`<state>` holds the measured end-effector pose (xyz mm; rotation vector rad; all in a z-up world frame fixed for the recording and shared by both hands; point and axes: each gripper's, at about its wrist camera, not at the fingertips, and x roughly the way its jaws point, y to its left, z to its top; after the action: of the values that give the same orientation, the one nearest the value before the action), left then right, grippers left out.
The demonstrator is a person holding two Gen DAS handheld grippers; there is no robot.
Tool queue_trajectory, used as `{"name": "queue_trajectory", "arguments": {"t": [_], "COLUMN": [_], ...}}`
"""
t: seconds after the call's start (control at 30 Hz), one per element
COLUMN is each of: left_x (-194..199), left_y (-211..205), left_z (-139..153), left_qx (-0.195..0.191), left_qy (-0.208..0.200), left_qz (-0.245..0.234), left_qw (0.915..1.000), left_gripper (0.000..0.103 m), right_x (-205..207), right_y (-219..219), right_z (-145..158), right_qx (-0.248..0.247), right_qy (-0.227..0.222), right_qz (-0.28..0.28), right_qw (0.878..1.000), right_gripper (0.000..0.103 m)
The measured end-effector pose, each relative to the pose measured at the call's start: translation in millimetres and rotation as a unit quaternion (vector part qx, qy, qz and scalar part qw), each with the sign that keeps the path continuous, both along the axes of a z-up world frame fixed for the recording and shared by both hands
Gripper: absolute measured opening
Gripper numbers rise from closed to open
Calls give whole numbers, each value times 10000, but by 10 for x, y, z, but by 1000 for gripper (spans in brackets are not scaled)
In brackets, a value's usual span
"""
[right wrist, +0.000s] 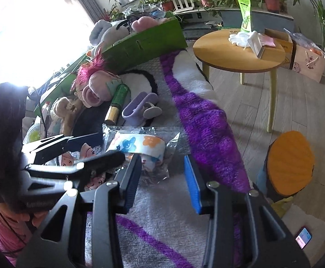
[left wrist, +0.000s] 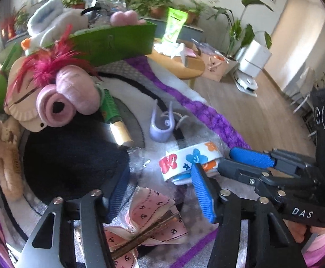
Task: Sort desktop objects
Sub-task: 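Lower both grippers around the clear-wrapped package with colourful print, then close the left gripper on the package while the right gripper also closes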
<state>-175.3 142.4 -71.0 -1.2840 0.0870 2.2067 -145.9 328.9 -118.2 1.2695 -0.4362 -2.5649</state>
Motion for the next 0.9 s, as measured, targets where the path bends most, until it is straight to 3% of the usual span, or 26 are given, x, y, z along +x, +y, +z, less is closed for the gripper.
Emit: {"name": "queue_trajectory", "arguments": {"t": [0.07, 0.9], "left_x": [-23, -32], "left_y": [-12, 142], "left_z": [-9, -4], "left_qx": [86, -28], "left_qy": [-94, 32], "left_qz": [30, -63], "left_qw": [9999, 10000], "left_gripper": [50, 49], "right_x": [-3, -93], "right_y": [14, 61], "right_z": [8, -4], "right_qx": [-46, -197], "right_qy": [1, -51], "right_qz": [-10, -5], "right_qw": [10000, 9998], "right_gripper": [40, 38]}}
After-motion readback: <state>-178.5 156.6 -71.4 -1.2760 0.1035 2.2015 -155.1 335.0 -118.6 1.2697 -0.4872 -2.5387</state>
